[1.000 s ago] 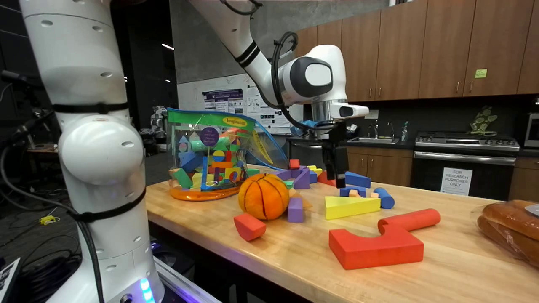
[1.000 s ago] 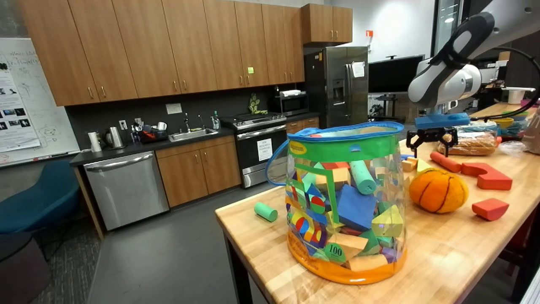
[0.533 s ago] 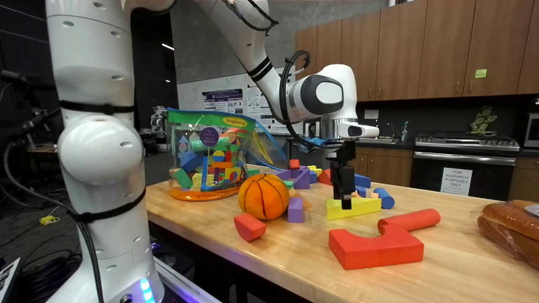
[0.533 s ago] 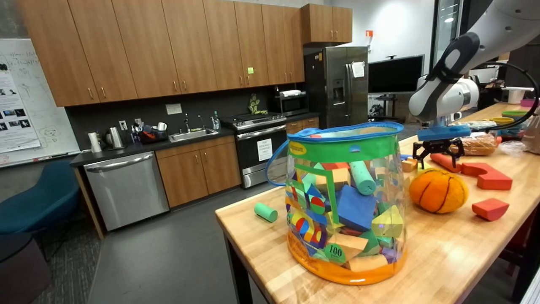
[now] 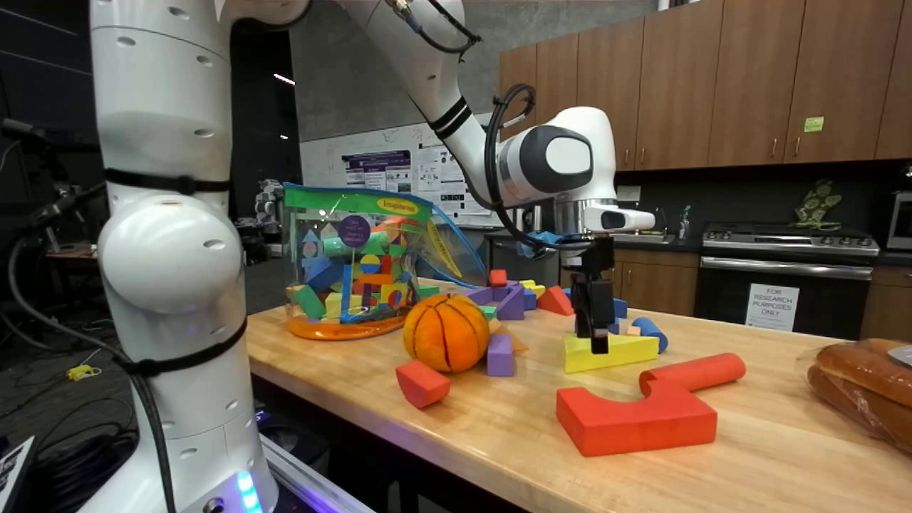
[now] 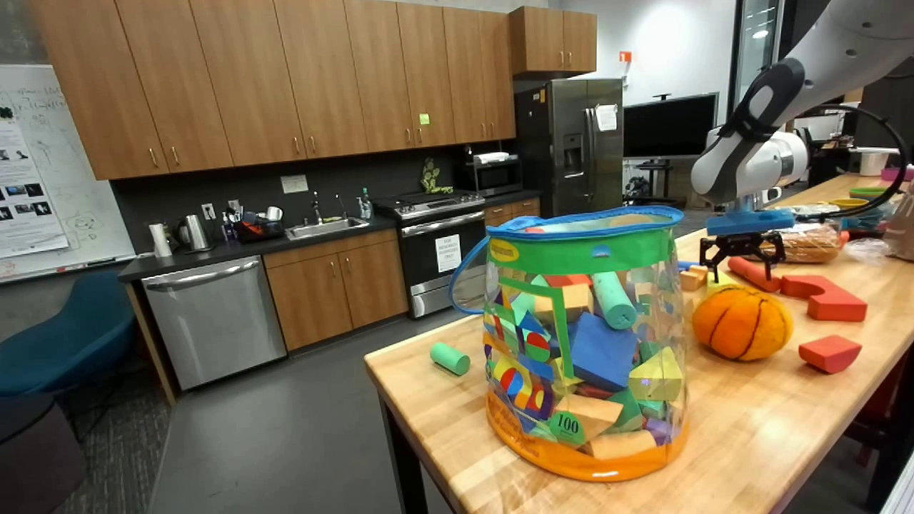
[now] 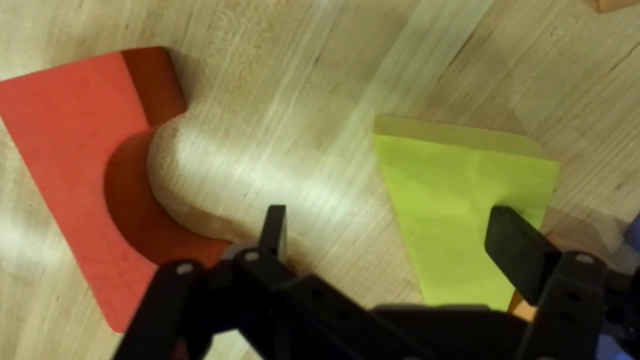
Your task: Put the yellow building block in the bag
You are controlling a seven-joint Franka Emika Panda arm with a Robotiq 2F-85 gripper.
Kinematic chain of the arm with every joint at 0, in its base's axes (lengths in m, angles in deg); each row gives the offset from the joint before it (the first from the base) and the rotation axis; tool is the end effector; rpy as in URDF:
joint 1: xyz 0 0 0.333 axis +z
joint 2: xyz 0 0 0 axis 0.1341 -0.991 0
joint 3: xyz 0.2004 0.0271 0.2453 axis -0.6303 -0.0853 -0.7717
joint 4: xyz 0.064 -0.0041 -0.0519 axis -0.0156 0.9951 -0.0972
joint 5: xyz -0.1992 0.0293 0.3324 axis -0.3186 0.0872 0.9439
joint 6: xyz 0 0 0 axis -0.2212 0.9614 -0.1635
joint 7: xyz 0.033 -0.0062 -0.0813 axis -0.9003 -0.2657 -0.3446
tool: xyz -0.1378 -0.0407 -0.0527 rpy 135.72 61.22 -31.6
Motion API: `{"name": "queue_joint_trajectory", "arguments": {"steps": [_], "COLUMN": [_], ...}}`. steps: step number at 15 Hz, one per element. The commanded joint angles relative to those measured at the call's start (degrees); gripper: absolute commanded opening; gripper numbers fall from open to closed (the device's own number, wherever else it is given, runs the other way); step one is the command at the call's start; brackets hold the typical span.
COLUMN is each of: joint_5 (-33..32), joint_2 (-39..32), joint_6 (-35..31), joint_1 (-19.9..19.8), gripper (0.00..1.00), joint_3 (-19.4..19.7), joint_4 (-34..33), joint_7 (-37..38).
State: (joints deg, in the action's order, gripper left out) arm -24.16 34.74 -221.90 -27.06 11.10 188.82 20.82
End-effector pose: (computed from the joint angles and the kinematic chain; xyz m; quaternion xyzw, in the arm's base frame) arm 0.3961 -0.3365 0.2772 0.8511 -0.5180 -0.0083 0.0845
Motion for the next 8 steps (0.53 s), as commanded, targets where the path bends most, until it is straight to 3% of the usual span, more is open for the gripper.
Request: {"name": "queue_joint_trajectory", "arguments": {"steps": [1,8], "joint_5": [0.35,0.00], "joint_2": [0.65,3.53], "joint_6": [-0.35,-3.82], "joint_1": [0.56,1.35], "gripper": [1.00,1.00], "joint_3": [0.39,-0.22], "joint_4": [-0.31,1.36], "joint_7": [-0.62,-0.83]}}
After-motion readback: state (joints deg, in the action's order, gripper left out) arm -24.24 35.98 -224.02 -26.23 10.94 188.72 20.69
